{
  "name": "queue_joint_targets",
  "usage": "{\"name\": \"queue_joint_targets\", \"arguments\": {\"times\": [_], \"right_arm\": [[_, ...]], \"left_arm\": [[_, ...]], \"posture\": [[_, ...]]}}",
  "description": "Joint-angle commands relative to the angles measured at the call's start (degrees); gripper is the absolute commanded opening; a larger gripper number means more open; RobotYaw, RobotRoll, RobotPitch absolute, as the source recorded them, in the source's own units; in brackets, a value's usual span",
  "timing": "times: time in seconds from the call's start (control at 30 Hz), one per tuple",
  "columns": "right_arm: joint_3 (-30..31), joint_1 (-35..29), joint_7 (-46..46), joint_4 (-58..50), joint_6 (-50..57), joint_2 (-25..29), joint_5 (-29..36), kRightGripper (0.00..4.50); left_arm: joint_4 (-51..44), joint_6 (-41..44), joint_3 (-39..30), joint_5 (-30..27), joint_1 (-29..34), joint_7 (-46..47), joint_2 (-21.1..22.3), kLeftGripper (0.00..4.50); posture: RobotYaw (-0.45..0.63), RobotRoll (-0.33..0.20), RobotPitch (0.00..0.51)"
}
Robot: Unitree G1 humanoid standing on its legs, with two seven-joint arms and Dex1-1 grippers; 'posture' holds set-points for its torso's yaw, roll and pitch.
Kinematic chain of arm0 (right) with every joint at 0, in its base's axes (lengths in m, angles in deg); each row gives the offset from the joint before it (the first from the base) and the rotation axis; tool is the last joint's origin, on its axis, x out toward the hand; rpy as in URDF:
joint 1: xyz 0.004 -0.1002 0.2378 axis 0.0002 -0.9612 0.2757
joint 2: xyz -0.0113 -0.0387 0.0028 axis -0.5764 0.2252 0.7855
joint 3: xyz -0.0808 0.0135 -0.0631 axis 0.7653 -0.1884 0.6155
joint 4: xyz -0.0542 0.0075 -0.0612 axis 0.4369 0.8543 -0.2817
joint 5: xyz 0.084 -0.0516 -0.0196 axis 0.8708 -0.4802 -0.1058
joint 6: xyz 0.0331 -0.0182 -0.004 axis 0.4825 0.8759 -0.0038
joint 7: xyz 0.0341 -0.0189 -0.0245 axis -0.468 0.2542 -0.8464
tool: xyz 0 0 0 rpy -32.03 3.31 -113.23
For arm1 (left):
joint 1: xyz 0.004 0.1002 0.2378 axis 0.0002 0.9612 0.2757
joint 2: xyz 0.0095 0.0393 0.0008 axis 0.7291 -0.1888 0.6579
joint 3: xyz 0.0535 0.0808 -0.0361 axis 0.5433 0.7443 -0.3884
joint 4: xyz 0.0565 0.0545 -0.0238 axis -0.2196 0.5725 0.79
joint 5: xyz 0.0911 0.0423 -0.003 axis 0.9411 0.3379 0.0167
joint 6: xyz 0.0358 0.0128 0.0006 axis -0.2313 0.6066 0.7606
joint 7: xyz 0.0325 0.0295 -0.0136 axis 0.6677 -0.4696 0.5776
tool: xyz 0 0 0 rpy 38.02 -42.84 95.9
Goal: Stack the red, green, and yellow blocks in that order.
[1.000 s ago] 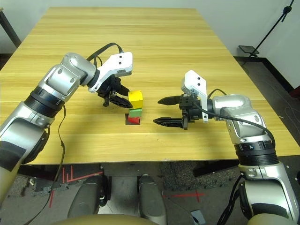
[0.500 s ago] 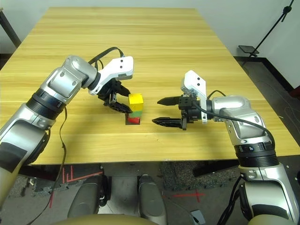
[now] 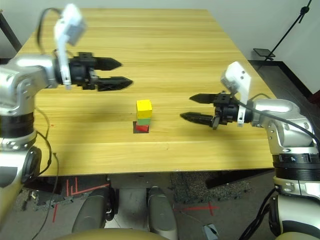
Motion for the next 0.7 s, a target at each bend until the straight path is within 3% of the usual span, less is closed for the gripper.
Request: {"name": "queue_joint_targets", "arguments": {"times": [0.03,0.13,0.3,0.47,0.7], "right_arm": [[-4.22,3.02,8.54,9.77,-9.06,-2.46,-2.24,4.50],[-8.02,5.12,15.99,21.07,-21.04,-5.18,-3.26,4.50],[-9.78,6.69,19.80,35.52,-32.58,-5.40,-4.54,4.50],[-10.23,7.38,20.90,43.55,-38.27,-5.45,-5.12,4.50],[-9.81,7.89,21.47,46.58,-40.29,-6.65,-5.48,4.50]], "left_arm": [[-0.67,-10.38,-3.53,2.86,5.95,9.09,-1.93,4.48],[-1.84,-21.62,-8.29,4.96,14.68,21.61,-10.76,4.48],[0.66,-40.09,-5.37,7.59,21.12,27.61,-16.11,4.48],[6.05,-51.67,-3.09,9.14,24.83,30.57,-17.45,4.48],[11.50,-60.20,-2.44,11.31,29.23,35.54,-16.10,4.48]], "posture": [[0.08,-0.104,0.086],[0.08,-0.108,0.090],[0.07,-0.105,0.081],[0.07,-0.113,0.079],[0.08,-0.118,0.079]]}}
